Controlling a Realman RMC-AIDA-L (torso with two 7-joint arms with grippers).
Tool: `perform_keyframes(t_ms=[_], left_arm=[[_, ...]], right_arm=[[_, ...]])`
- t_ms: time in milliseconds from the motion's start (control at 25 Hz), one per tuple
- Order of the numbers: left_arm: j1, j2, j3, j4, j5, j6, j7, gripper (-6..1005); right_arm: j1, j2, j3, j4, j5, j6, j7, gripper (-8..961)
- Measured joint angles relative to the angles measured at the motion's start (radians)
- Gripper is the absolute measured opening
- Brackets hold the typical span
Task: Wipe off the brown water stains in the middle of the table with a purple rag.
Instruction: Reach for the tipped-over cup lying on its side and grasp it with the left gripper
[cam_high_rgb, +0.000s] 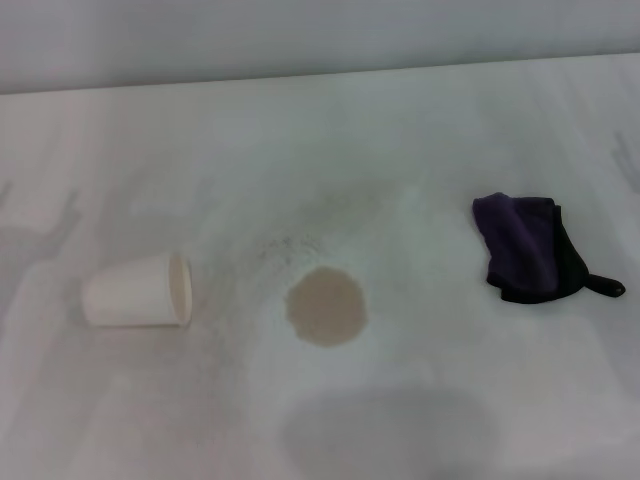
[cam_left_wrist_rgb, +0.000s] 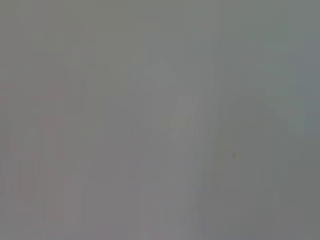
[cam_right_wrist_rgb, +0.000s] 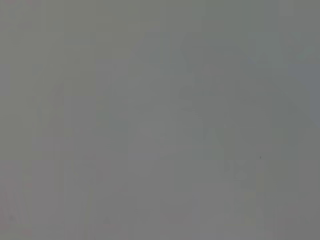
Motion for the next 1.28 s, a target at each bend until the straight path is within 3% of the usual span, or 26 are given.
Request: perform_keyframes(t_ms=[480, 760, 1000, 1280], left_arm=[[-0.001, -0.002, -0.002, 0.024, 0.002, -0.006, 0.0, 888], [-0.012, 0.009, 0.002, 0.039, 0.03, -0.041, -0.022, 889], [0.0, 0.041, 0.003, 0.182, 0.208, -0.156, -0.185, 889], [0.035, 0.115, -0.001, 0.474, 0.604, -0.206, -0.573, 888]], right_arm=[[-0.002, 0.002, 0.001, 0.007, 0.002, -0.003, 0.001, 830], [-0.002, 0.002, 0.001, 0.009, 0.001, -0.003, 0.001, 829], [-0.002, 0.002, 0.001, 0.011, 0.001, -0.003, 0.001, 829], [0.006, 0.004, 0.003, 0.006, 0.003, -0.001, 0.0, 830]])
